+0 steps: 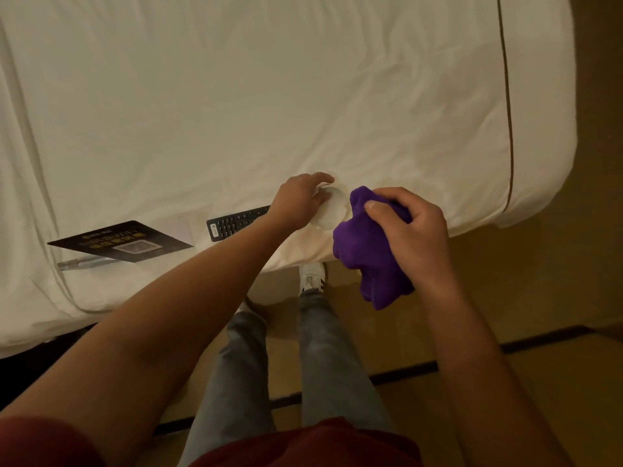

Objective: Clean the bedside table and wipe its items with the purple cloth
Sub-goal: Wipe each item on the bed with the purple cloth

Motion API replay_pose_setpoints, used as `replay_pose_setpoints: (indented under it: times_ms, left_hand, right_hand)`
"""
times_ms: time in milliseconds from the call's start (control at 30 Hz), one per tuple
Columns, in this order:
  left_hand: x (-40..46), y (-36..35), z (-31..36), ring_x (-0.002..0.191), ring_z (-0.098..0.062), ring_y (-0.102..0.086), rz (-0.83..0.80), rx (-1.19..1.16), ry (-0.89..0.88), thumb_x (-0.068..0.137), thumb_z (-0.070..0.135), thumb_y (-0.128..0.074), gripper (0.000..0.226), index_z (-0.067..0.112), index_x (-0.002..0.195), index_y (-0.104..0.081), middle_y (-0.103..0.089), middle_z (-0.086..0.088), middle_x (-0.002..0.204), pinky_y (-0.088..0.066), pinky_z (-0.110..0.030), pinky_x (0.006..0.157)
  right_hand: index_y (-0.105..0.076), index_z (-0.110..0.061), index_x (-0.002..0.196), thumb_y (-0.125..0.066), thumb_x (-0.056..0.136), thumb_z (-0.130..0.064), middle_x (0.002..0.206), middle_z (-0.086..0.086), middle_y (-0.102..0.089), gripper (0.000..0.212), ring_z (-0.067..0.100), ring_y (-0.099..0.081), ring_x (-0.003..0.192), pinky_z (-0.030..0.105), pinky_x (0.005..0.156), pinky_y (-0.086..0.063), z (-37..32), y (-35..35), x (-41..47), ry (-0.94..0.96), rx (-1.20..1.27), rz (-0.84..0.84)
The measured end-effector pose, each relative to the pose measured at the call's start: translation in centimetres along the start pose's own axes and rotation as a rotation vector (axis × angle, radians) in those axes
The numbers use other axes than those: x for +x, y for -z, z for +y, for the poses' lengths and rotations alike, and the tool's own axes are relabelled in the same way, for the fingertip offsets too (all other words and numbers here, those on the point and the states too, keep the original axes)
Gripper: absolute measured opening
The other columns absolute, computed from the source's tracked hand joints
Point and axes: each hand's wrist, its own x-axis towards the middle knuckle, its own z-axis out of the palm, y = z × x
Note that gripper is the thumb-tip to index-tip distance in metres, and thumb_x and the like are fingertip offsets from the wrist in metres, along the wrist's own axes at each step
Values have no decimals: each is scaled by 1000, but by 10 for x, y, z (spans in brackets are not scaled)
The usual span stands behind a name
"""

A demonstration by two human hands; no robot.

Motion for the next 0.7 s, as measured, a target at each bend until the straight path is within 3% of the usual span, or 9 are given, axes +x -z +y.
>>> replay_pose_setpoints:
  times_ms: [100,267,400,467,567,633,700]
  left_hand:
    - [1,-7,-5,111,-30,-58,35,56,-39,97,27,-63,42,21,138,-57,-64,-11,121,-41,-30,86]
    - [-13,-10,-6,130,-36,-45,52,161,-172,96,25,-62,60,11,150,-42,-39,-14,152,-44,-46,107]
    - [-35,9,8,140,-32,-38,267,106,-131,102,27,-52,55,6,151,-40,-41,-15,154,-35,-44,115]
    - [-53,32,18,136,-26,-45,420,-79,-87,105,28,-47,45,7,145,-49,-51,-13,146,-38,-40,113]
    - [-92,76,34,108,-11,-64,498,-450,-56,107,36,-39,41,12,120,-68,-71,0,112,-51,-40,95]
    - [-125,105,41,96,-6,-67,501,-590,-68,105,42,-40,41,14,108,-69,-71,8,98,-54,-32,85]
    - [-157,132,41,93,-7,-66,531,-658,-48,100,48,-48,36,17,108,-64,-68,8,99,-54,-25,80]
  right_hand:
    - [-72,-40,103,-66,81,-50,101,-21,-73,26,2,-70,91,15,64,-54,2,2,2,1,-7,-9]
    - [-72,-36,108,-66,82,-49,103,-20,-72,29,2,-69,92,15,65,-55,-3,-1,6,17,-18,-26]
    - [-73,-35,108,-67,86,-44,103,-19,-72,24,3,-69,93,17,66,-54,-19,-8,9,66,10,-8]
    - [-72,-33,113,-69,88,-43,106,-16,-72,27,7,-70,96,21,68,-57,-32,-14,9,97,16,-25]
    - [-69,-32,121,-71,90,-41,114,-15,-71,32,7,-69,101,23,71,-60,-61,-31,4,176,11,-114]
    - [-67,-33,125,-73,91,-40,118,-17,-70,35,5,-68,104,21,71,-59,-86,-51,-4,244,19,-160]
    - [-65,-32,127,-74,90,-40,121,-15,-69,38,5,-69,105,22,73,-61,-113,-74,-14,292,57,-165]
